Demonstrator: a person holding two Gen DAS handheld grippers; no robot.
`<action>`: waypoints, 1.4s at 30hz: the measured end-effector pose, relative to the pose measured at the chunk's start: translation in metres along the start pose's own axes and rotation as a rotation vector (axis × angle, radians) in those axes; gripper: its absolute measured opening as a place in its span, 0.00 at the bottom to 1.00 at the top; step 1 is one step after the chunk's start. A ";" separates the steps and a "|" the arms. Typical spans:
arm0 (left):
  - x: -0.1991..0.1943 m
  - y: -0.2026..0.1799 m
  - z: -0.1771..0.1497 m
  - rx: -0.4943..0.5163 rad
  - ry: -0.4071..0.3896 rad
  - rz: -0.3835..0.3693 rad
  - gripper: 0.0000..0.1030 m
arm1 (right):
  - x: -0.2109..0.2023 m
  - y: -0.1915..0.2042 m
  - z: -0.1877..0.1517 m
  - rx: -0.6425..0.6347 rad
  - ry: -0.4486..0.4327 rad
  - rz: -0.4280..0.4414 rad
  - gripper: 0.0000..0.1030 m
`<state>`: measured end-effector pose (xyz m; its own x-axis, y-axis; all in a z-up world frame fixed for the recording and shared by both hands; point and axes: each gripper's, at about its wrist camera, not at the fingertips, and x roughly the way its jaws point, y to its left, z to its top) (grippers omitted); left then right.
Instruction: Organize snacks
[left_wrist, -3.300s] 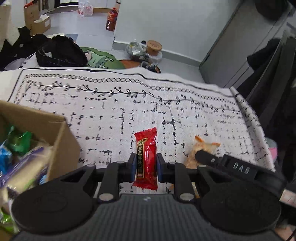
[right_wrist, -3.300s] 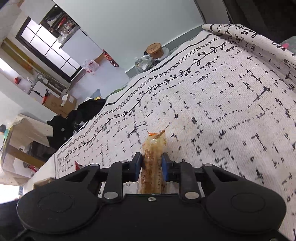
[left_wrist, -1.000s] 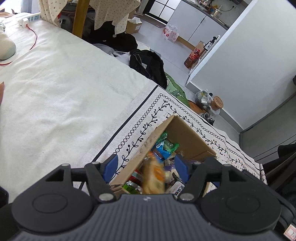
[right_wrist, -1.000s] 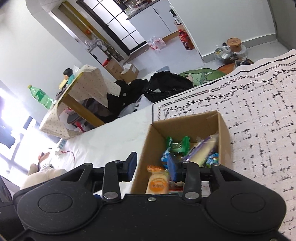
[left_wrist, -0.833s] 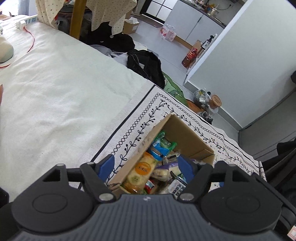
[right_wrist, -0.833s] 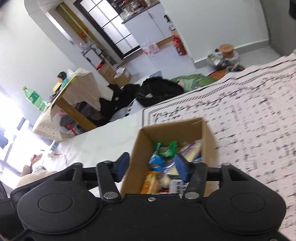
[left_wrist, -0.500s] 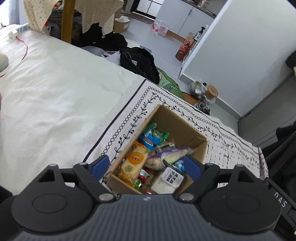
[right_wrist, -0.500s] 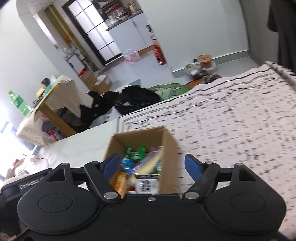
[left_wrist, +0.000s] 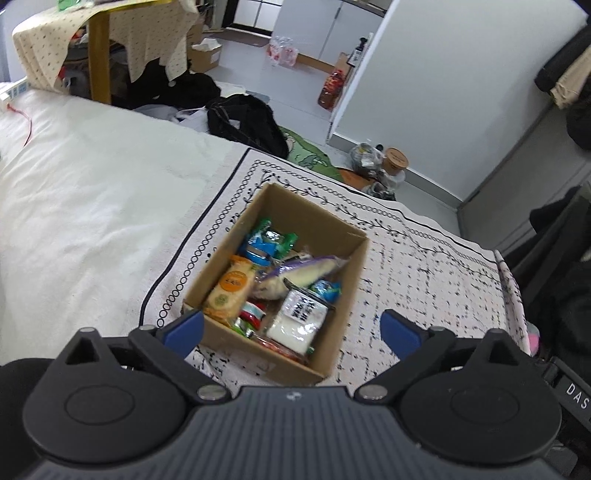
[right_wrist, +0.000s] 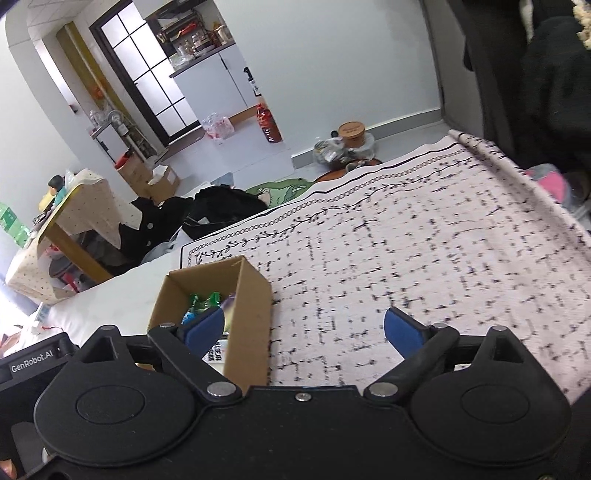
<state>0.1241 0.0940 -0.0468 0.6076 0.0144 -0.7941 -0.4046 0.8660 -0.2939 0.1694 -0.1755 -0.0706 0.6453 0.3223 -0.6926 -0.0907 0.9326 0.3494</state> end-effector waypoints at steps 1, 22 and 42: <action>-0.003 -0.002 -0.002 0.006 -0.004 -0.005 1.00 | -0.005 -0.002 0.000 0.002 -0.004 -0.004 0.95; -0.082 -0.028 -0.053 0.209 -0.075 -0.038 1.00 | -0.086 -0.023 -0.029 -0.073 -0.041 -0.058 1.00; -0.143 -0.028 -0.091 0.340 -0.148 -0.048 1.00 | -0.154 -0.029 -0.054 -0.164 -0.097 -0.036 1.00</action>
<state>-0.0135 0.0221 0.0267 0.7228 0.0204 -0.6907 -0.1387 0.9835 -0.1160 0.0316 -0.2431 -0.0084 0.7200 0.2780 -0.6359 -0.1834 0.9599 0.2119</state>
